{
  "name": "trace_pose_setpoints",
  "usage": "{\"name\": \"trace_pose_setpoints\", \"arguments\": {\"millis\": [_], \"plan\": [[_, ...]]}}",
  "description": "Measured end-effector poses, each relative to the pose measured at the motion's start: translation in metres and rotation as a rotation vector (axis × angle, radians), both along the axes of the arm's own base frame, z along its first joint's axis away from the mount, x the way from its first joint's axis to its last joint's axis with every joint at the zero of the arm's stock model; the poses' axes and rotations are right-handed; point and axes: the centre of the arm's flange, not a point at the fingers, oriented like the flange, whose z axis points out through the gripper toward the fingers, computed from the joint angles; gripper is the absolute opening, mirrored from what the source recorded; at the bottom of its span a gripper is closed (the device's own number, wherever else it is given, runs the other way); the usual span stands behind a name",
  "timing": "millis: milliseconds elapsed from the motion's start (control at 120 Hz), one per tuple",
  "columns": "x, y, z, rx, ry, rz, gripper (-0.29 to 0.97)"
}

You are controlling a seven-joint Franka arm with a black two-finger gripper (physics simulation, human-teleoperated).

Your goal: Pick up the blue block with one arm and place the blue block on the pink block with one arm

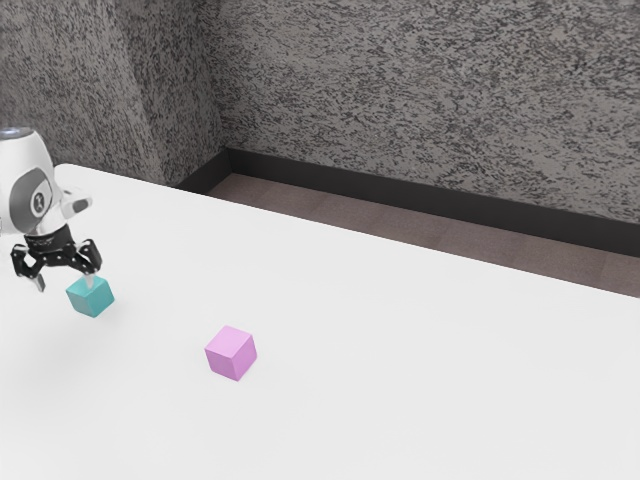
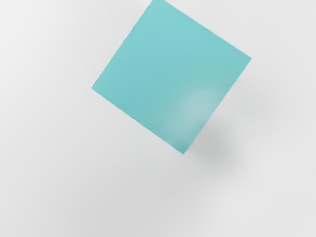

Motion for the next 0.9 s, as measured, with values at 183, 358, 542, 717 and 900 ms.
{"name": "trace_pose_setpoints", "arguments": {"millis": [183,358,542,717,900], "plan": [[0.012,0.013,-0.019,-0.024,-0.053,-0.087,0.68],[0.029,0.032,-0.034,-0.018,-0.083,-0.193,0.68],[0.042,0.045,-0.040,0.004,-0.095,-0.341,0.68],[0.041,0.047,-0.052,-0.011,-0.093,-0.432,0.68],[0.037,0.049,-0.061,-0.025,-0.094,-0.498,0.68]]}}
